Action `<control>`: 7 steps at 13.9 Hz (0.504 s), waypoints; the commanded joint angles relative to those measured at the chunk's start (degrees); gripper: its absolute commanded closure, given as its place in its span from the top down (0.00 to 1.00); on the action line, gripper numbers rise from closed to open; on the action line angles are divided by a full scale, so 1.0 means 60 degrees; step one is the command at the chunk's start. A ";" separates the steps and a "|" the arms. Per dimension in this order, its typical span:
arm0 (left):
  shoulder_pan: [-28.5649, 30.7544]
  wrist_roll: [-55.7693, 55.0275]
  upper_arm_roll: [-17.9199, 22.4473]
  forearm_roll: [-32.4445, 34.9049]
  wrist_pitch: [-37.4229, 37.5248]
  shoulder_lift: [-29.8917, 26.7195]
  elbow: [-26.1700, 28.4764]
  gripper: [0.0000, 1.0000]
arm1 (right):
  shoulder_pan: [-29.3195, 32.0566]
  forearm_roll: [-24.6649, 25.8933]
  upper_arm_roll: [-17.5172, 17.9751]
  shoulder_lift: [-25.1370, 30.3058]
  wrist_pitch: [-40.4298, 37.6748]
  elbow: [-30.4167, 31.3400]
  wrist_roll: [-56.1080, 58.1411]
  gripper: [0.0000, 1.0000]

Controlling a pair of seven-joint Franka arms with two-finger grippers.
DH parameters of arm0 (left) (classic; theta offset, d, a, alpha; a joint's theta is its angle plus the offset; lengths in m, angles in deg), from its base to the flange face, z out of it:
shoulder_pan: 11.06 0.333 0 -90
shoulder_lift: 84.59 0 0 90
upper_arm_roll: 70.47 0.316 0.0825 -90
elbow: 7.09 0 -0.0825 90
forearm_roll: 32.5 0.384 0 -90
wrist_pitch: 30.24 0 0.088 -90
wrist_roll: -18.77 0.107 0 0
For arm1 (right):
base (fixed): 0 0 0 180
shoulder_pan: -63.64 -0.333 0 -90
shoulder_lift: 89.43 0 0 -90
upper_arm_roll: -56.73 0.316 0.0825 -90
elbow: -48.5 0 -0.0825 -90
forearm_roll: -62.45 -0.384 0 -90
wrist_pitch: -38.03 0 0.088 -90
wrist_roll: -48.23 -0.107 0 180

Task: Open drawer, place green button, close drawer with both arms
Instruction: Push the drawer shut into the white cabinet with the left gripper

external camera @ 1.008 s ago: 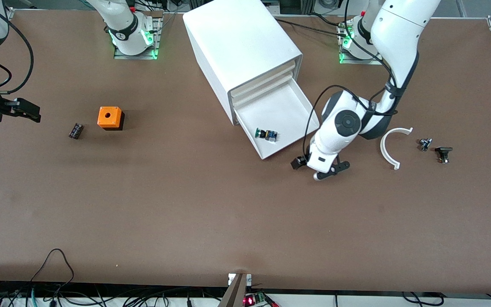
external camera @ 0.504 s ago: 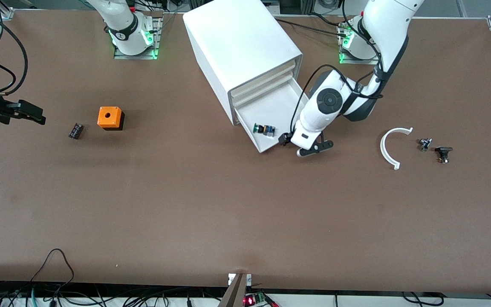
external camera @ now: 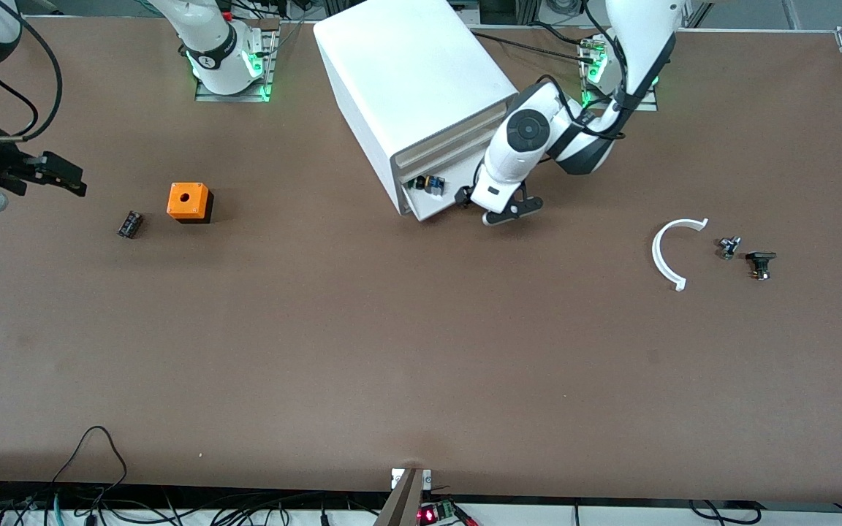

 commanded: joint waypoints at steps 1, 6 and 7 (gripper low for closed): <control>0.0059 0.0086 -0.0311 -0.0108 0.0430 -0.0376 0.0257 1.00 | 0.0016 -0.0154 -0.0067 0.0294 -0.0047 0.0288 -0.0573 1.00; 0.0059 0.0116 -0.0546 -0.0108 0.0723 -0.0376 0.0257 1.00 | 0.0001 -0.0139 -0.0184 0.0397 -0.0149 0.0303 -0.0415 1.00; 0.0059 0.0116 -0.0546 -0.0108 0.0768 -0.0376 0.0257 1.00 | 0.0001 -0.0139 -0.0155 0.0397 -0.0135 0.0288 -0.0430 1.00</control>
